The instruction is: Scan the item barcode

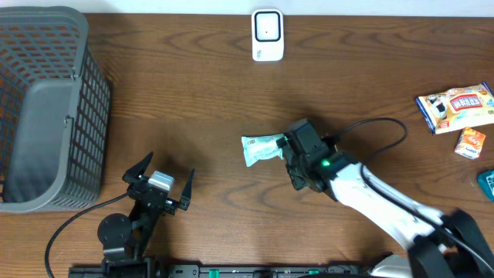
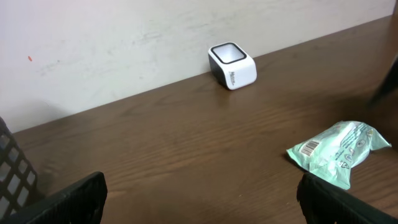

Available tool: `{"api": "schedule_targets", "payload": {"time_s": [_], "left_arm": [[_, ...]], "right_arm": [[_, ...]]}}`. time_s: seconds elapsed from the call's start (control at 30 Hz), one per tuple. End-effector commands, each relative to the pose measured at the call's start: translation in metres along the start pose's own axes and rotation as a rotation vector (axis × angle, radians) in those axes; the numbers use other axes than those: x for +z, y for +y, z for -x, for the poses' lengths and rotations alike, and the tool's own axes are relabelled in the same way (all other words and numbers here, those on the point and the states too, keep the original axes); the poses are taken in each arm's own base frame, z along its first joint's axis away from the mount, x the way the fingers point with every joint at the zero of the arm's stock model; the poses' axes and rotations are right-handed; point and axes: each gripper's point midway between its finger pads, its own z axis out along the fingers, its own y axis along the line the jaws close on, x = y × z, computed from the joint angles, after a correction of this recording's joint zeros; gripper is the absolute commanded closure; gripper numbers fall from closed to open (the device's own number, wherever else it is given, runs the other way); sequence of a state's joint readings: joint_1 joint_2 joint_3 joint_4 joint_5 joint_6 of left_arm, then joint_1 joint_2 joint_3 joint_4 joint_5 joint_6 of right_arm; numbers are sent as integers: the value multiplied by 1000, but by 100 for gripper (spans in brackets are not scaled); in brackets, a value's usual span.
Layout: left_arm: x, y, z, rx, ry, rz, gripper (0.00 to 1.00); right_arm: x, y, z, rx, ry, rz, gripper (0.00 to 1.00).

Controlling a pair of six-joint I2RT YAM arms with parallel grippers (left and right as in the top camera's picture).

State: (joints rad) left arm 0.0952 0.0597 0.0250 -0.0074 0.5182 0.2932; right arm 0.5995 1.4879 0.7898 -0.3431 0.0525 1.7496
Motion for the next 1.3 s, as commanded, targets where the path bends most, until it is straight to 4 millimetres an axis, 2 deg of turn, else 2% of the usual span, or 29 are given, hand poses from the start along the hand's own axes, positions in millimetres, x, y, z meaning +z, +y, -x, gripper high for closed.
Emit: {"api": "schedule_targets", "payload": {"time_s": [0.0, 0.17, 0.27, 0.4, 0.57, 0.73, 0.83, 1.0, 1.07, 1.13, 1.17, 1.2, 1.27], "left_arm": [[1, -6, -16, -10, 41, -27, 2], [1, -6, -16, -9, 41, -27, 2], [1, -6, -16, -10, 41, -27, 2], [1, -6, -16, -10, 41, -27, 2], [1, -6, -16, -9, 41, -27, 2], [1, -6, -16, -9, 40, -27, 2], [1, -6, -16, -9, 41, -27, 2], [1, -6, -16, -10, 41, -27, 2], [1, -6, -16, -10, 41, -27, 2], [1, -6, -16, -9, 41, -27, 2], [1, -6, -16, -10, 41, -28, 2], [1, -6, -16, -9, 41, -27, 2], [1, -6, -16, -9, 41, -27, 2]], "right_arm": [[-15, 13, 2, -8, -15, 63, 10], [-6, 9, 14, 0, -90, 45, 4], [5, 1, 6, 27, -52, 10, 4], [16, 6, -2, 27, -30, 26, 3], [24, 9, -3, 29, -27, 41, 2], [36, 3, -4, 25, -28, 18, 1], [49, -4, -6, 20, -25, -8, 12], [72, -9, -9, -34, -16, -16, 42], [79, -7, -15, -74, 15, -4, 59], [81, -7, -22, -74, 61, -3, 87], [80, -7, -24, -74, 74, -2, 95], [79, -4, -25, -91, 76, 7, 99], [75, 1, -23, -144, 69, 27, 99]]}}
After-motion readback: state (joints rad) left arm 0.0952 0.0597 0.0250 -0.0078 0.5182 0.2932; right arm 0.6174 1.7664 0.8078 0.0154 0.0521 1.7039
